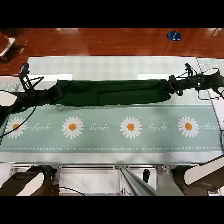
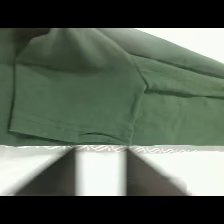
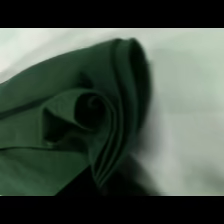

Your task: Fold the shirts.

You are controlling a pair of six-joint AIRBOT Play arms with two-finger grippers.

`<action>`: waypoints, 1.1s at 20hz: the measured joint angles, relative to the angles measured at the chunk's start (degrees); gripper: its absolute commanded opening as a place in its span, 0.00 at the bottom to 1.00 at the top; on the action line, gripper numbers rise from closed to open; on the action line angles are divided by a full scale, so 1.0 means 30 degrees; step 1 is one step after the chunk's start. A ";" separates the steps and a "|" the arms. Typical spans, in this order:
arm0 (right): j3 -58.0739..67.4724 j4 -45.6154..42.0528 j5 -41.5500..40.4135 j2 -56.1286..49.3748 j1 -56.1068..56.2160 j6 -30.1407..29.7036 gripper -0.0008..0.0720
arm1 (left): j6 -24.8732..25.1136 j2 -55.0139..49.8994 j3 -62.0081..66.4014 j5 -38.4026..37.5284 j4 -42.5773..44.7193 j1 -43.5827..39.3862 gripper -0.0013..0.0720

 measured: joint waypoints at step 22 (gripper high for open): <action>-0.8604 -0.4299 0.3351 2.2695 -0.0474 0.1931 0.04 | -0.1166 -1.4753 1.3959 -0.0153 -0.1319 -1.3529 0.04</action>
